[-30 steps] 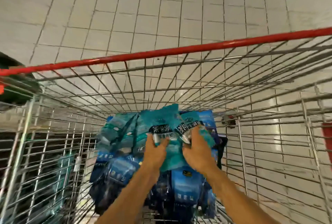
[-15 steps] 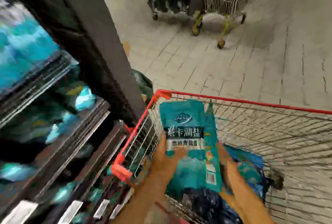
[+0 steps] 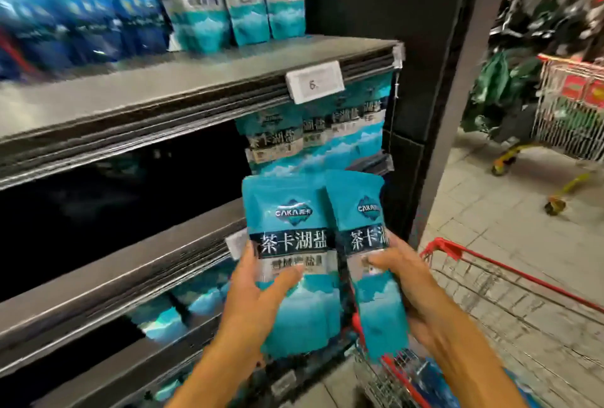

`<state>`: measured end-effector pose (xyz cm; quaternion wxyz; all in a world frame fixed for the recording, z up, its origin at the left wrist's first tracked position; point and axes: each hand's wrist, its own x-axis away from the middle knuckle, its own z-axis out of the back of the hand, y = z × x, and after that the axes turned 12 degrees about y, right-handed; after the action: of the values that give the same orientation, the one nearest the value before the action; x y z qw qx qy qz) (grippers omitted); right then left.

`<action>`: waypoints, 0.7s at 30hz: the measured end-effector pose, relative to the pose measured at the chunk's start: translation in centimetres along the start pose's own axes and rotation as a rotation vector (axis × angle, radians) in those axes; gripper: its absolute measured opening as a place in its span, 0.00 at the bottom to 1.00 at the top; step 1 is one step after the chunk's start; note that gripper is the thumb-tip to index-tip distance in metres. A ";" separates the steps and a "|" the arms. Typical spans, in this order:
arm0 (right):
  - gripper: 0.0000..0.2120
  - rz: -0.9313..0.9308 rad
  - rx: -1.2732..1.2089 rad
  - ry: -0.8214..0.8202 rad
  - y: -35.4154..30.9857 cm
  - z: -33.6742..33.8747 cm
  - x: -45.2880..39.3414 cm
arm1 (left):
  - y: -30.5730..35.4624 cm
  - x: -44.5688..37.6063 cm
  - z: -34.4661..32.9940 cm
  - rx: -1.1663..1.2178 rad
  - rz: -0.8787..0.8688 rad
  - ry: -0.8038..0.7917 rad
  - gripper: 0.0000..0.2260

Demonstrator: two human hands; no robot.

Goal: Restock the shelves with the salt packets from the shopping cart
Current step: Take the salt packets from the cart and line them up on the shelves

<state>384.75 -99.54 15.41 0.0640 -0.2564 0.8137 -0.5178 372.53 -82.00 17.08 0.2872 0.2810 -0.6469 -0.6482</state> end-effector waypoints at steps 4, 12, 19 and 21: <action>0.24 0.016 0.152 -0.148 -1.3 -6.6 -2.8 | 3.2 -1.4 5.7 0.078 -0.039 0.166 0.23; 0.12 0.083 0.308 -0.152 -1.7 -19.0 -9.4 | 5.5 -7.6 15.5 0.184 0.006 0.331 0.13; 0.10 0.283 0.482 -0.042 0.8 -21.7 -13.4 | 4.6 -13.4 14.9 0.300 0.145 0.336 0.02; 0.15 0.337 0.586 -0.039 1.8 -20.4 -13.9 | 3.9 -14.9 13.3 0.311 0.191 0.327 0.02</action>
<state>388.47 -75.68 20.89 0.2353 -0.0990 0.6597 -0.7069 372.86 -62.05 20.99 0.4012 0.3606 -0.7073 -0.4568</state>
